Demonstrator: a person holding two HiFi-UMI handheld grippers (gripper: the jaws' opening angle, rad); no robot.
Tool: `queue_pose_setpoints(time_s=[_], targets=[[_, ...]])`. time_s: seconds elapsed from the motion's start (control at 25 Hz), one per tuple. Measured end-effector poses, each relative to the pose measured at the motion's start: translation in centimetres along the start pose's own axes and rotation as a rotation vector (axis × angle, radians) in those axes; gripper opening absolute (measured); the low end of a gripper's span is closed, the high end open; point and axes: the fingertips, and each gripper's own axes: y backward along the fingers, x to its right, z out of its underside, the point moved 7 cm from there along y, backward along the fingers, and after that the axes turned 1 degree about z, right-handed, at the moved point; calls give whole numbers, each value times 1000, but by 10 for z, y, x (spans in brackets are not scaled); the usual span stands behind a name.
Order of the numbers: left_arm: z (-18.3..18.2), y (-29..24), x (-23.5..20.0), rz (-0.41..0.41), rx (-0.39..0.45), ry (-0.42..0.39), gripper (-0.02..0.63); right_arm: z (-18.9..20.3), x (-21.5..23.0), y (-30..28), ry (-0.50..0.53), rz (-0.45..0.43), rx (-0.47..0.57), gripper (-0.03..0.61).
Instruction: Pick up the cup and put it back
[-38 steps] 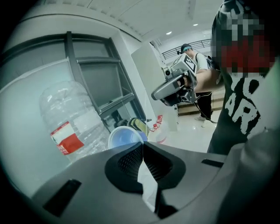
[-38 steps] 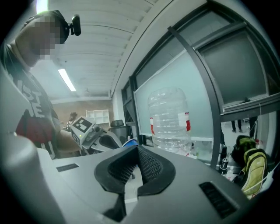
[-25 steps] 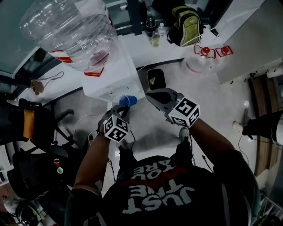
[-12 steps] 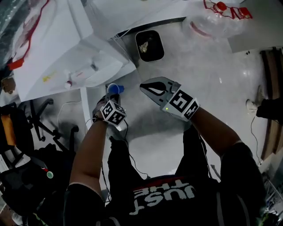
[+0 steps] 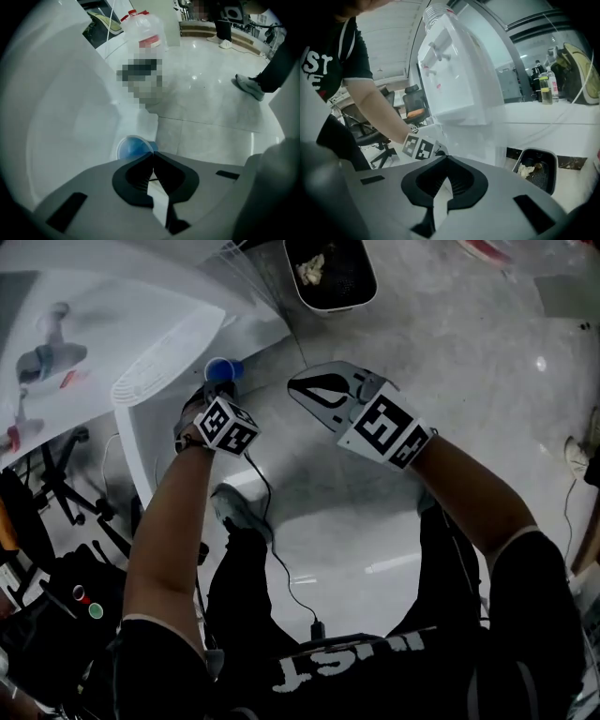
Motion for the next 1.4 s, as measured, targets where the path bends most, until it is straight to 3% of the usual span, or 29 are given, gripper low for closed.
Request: queue_pose_setpoints(time_s=[0.4, 0.76, 1.12, 1.4], targets=[[4, -85, -50, -85, -133, -35, 14, 53, 5, -13, -41, -38, -49, 34], [-6, -110, -69, -139, -179, -172, 14, 54, 27, -10, -56, -32, -40, 34], [-12, -123, -74, -163, -181, -237, 15, 51, 42, -5, -71, -30, -34, 34], [-18, -120, -69, -156, -174, -197, 173, 49, 41, -3, -88, -36, -16, 34]])
